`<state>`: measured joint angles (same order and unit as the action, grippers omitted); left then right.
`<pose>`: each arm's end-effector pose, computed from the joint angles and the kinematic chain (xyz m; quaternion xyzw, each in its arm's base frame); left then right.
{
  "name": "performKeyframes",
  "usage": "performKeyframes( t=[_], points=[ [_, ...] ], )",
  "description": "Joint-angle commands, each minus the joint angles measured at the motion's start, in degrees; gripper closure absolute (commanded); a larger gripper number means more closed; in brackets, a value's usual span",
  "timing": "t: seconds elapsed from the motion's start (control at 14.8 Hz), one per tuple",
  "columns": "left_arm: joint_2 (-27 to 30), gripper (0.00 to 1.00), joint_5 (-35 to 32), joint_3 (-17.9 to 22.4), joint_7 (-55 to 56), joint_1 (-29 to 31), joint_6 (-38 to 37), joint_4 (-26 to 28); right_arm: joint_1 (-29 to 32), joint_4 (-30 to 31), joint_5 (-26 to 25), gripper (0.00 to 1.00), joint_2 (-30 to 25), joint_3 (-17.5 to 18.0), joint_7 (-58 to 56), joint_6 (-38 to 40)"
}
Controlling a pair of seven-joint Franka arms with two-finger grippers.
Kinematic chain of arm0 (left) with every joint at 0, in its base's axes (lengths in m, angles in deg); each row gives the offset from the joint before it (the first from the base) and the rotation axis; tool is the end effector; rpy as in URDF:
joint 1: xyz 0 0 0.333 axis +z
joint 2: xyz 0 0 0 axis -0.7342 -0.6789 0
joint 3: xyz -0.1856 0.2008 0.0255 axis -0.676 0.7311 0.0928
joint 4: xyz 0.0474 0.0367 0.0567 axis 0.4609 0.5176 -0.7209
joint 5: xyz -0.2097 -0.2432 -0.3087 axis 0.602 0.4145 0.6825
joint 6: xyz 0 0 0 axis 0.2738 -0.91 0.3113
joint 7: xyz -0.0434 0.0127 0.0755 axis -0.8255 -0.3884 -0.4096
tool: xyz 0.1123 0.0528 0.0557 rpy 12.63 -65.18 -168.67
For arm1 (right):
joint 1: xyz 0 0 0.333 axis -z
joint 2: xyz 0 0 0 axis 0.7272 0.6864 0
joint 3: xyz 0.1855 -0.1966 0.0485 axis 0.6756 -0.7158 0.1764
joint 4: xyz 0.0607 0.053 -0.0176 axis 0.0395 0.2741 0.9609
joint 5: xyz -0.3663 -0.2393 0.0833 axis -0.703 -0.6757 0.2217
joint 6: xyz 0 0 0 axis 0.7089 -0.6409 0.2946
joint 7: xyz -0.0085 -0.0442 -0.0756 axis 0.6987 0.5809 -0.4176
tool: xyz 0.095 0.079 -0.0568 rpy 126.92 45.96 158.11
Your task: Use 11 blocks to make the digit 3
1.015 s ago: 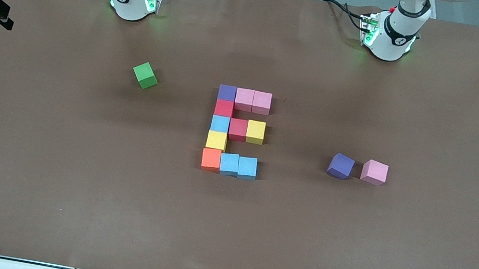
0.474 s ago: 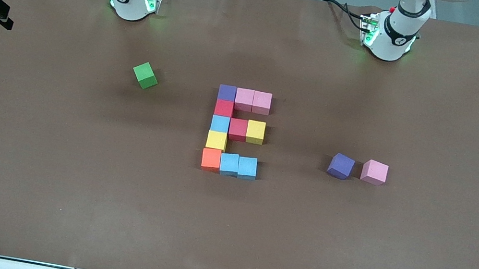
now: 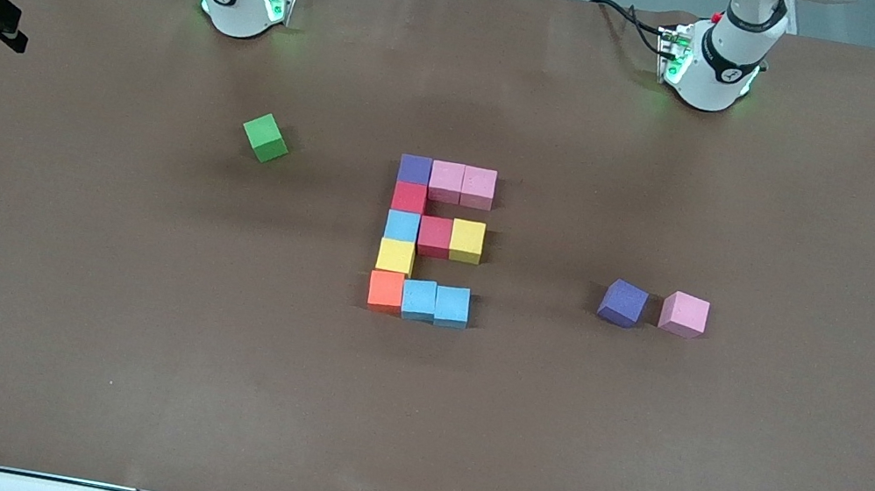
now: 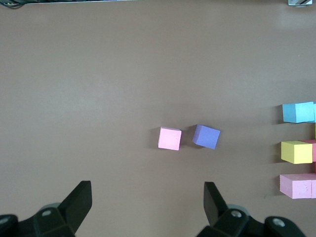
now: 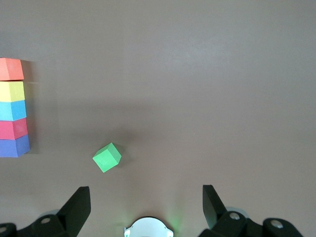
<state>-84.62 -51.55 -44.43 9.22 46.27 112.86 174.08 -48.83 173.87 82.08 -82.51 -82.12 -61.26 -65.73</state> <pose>0.6159 0.0019 0.5924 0.9974 -0.0350 0.0552 0.0300 0.5696 -0.0259 0.5953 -0.9986 -0.0188 0.0498 0.0038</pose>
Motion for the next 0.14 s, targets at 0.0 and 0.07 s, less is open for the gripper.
performKeyframes(
  t=[0.0,0.07],
  points=[
    [0.38,0.00,-0.50,-0.55,0.30,0.45,0.06,-0.18,-0.37,1.10,-0.39,0.00,-1.63,-0.10,0.50,0.18],
    [0.38,0.00,-0.50,-0.55,0.38,0.45,0.15,-0.27,-0.37,1.10,-0.39,0.00,-1.63,-0.10,0.50,0.09]
  ],
)
